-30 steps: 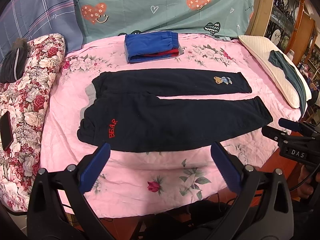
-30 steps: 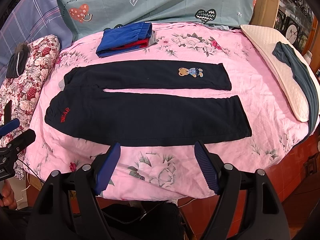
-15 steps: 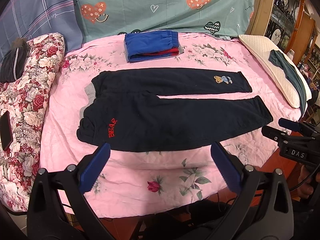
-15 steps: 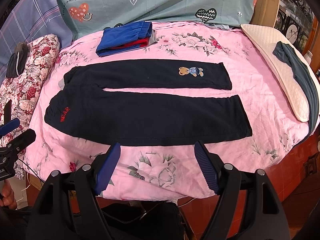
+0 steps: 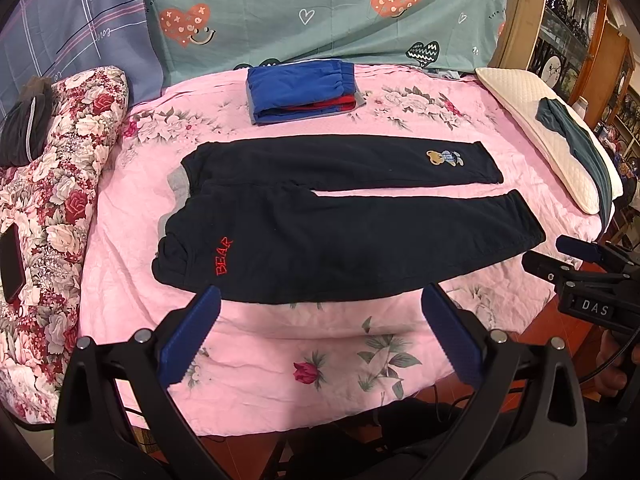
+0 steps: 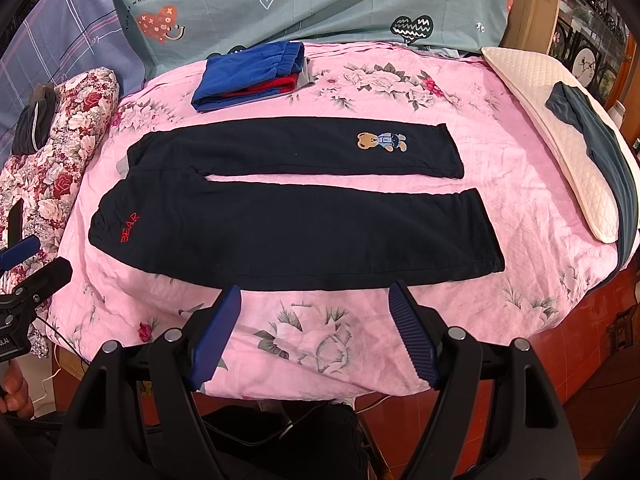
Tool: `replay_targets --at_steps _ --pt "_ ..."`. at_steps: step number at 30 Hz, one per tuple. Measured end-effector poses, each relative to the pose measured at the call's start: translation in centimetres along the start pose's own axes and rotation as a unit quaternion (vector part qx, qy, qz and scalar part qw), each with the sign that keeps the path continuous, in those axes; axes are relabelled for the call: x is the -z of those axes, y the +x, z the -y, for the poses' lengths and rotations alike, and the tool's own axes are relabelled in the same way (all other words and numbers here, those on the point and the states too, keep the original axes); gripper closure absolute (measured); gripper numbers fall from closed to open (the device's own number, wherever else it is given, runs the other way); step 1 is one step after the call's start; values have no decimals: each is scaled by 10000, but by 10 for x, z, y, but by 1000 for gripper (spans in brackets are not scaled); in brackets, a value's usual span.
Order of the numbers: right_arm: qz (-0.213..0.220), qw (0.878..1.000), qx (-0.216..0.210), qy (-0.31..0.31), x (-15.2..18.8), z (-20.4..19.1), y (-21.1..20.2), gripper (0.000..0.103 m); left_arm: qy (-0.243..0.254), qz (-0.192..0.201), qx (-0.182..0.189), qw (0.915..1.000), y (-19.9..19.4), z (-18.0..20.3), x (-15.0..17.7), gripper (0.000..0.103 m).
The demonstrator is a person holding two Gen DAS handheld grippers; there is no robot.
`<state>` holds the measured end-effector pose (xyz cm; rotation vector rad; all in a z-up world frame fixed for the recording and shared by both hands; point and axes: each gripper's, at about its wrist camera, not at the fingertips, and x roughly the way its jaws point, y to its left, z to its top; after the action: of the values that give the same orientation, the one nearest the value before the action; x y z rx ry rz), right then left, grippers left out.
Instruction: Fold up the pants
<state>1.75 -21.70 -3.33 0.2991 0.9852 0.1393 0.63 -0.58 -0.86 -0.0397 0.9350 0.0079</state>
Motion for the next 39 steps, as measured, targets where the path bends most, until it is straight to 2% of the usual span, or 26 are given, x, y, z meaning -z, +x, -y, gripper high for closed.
replay_targets --at_steps 23,32,39 --pt "-52 10000 19 -3 2 0 4 26 11 -63 16 10000 5 5 -2 2" --pt "-164 9998 -42 -81 -12 11 16 26 -40 -172 2 9998 16 9 -14 2" --pt "-370 9987 -178 -309 -32 25 39 26 -448 -358 -244 9981 43 -5 -28 2"
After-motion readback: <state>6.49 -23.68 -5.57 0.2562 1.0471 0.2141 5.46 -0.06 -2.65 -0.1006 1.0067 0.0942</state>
